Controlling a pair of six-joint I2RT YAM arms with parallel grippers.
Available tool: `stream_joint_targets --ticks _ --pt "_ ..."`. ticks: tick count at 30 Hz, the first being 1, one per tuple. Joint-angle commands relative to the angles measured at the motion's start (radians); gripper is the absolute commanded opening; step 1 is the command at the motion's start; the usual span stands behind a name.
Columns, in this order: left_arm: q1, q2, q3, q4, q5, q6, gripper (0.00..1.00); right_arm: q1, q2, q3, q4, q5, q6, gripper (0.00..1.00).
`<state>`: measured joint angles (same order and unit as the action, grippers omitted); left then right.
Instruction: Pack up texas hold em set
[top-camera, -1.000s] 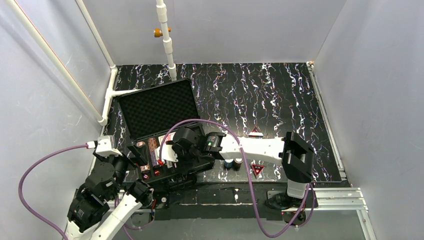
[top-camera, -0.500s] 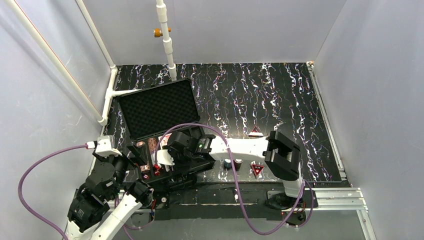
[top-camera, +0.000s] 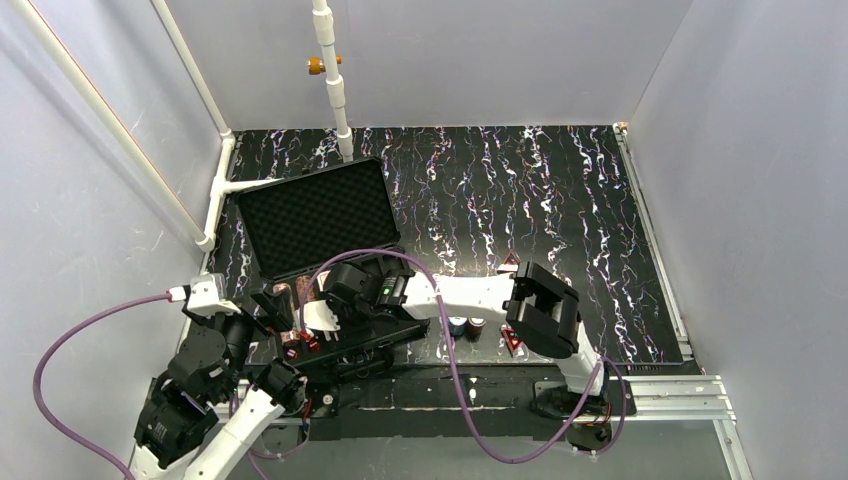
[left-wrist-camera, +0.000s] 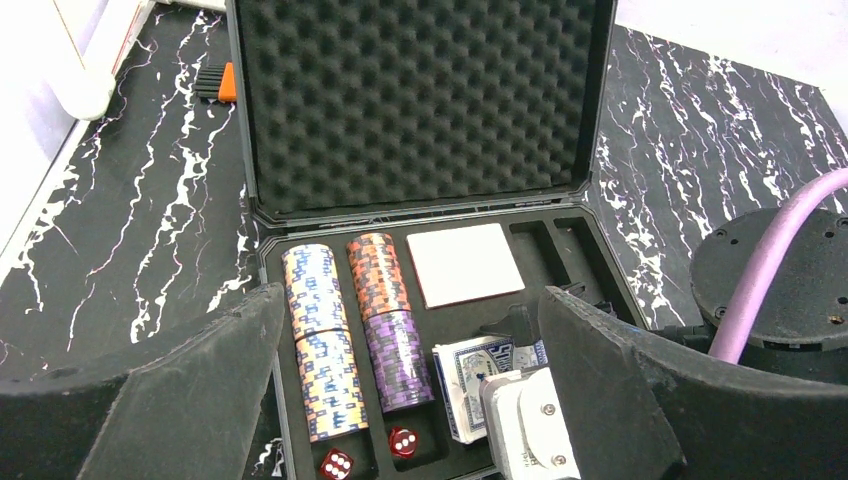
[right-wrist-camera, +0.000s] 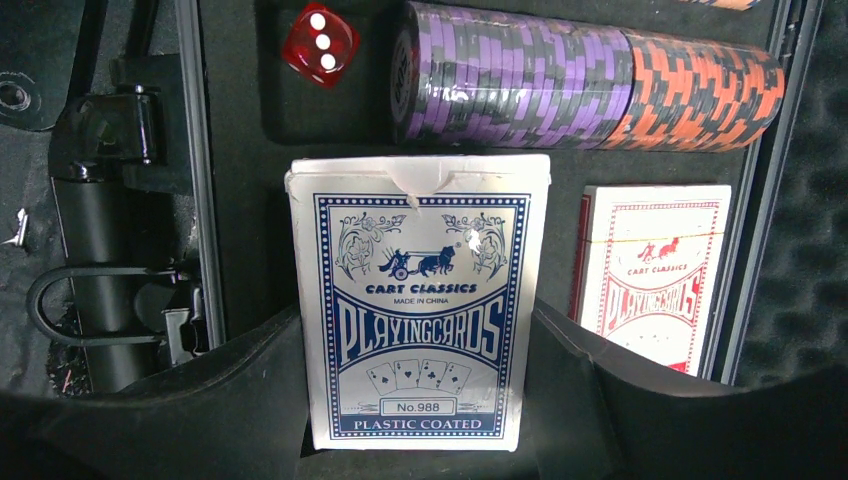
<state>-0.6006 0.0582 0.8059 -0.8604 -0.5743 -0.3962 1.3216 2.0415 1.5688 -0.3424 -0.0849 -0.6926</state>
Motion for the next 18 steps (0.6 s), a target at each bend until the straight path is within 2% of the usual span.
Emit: stream_joint_targets --ticks 1,11,18 --pt "0.008 -0.010 -0.009 0.021 -0.021 0.014 0.98 -0.001 0.014 0.048 0.000 0.008 -0.015 0.29" --pt "0.019 -0.008 -0.013 0.029 -0.010 0.023 0.98 -0.001 0.029 0.084 -0.153 0.048 -0.019 0.28" --pt "0.025 -0.009 -0.014 0.029 -0.007 0.025 0.98 -0.002 0.032 0.095 -0.201 0.008 -0.003 0.26"
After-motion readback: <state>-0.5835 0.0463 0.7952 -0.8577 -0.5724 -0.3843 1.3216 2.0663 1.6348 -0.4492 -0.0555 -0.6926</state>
